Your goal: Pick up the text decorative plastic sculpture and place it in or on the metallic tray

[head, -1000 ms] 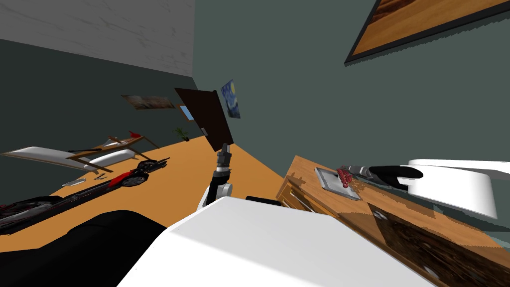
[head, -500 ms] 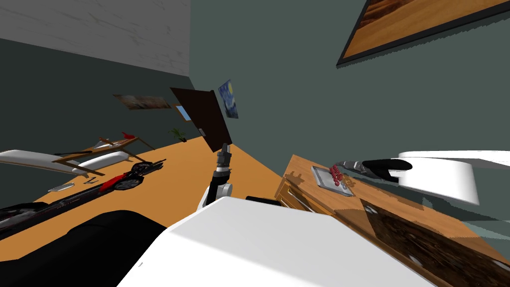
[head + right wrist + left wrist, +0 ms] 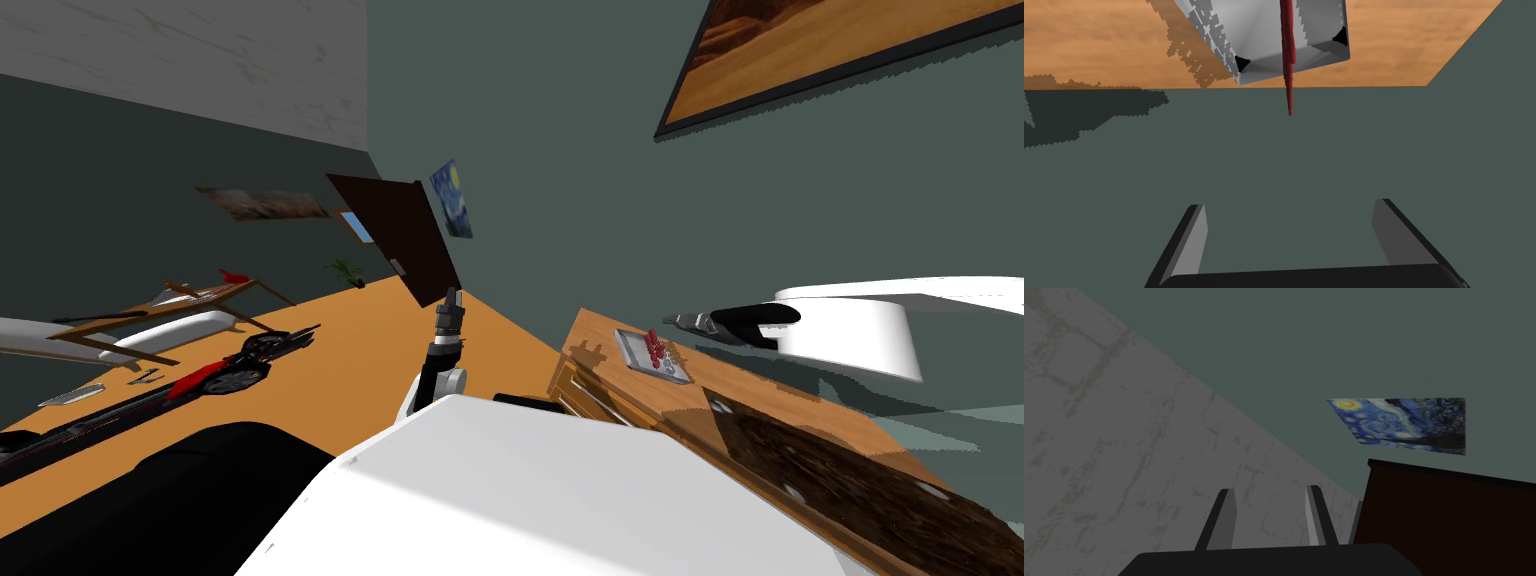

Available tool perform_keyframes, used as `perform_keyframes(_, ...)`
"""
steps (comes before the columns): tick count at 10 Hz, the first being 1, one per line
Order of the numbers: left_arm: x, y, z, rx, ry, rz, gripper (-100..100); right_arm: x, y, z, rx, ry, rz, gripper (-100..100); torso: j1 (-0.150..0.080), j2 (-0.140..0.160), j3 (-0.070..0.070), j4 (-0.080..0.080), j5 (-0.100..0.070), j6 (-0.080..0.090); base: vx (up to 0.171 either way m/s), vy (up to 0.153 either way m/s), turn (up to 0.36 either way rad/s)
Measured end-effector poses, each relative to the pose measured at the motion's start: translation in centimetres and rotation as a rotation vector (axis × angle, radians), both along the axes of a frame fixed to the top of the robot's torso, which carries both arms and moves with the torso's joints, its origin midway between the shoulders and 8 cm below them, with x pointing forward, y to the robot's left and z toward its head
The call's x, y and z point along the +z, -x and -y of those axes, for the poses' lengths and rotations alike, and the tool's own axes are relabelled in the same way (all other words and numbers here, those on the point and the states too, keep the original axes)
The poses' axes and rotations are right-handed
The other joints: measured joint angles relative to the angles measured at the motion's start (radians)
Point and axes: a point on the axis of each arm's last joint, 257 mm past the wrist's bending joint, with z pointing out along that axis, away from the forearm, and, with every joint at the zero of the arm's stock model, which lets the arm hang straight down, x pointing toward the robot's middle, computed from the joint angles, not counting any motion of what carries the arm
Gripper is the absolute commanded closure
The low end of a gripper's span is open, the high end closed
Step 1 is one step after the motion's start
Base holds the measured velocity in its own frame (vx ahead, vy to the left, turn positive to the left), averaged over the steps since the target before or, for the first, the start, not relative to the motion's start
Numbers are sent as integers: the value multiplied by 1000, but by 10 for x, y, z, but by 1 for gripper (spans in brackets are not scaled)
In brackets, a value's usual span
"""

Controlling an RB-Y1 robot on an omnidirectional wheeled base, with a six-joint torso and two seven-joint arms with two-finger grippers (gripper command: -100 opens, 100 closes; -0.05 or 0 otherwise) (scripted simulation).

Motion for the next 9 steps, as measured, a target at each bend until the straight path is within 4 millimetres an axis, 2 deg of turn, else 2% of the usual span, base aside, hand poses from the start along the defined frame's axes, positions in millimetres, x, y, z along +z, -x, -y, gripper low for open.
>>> perform_keyframes(3,0,0,0,0,0,0,0,8,-11,-20,20,1,-5,-100,1,0,0,0,0,0,-4,-27,-25)
perform_keyframes(4,0,0,0,0,0,0,0,8,-11,-21,21,0,-5,0,1,0,0,0,0,0,0,0,0)
perform_keyframes(9,0,0,0,0,0,0,0,8,-11,-21,20,0,-5,0,3,0,0,0,0,0,0,0,0)
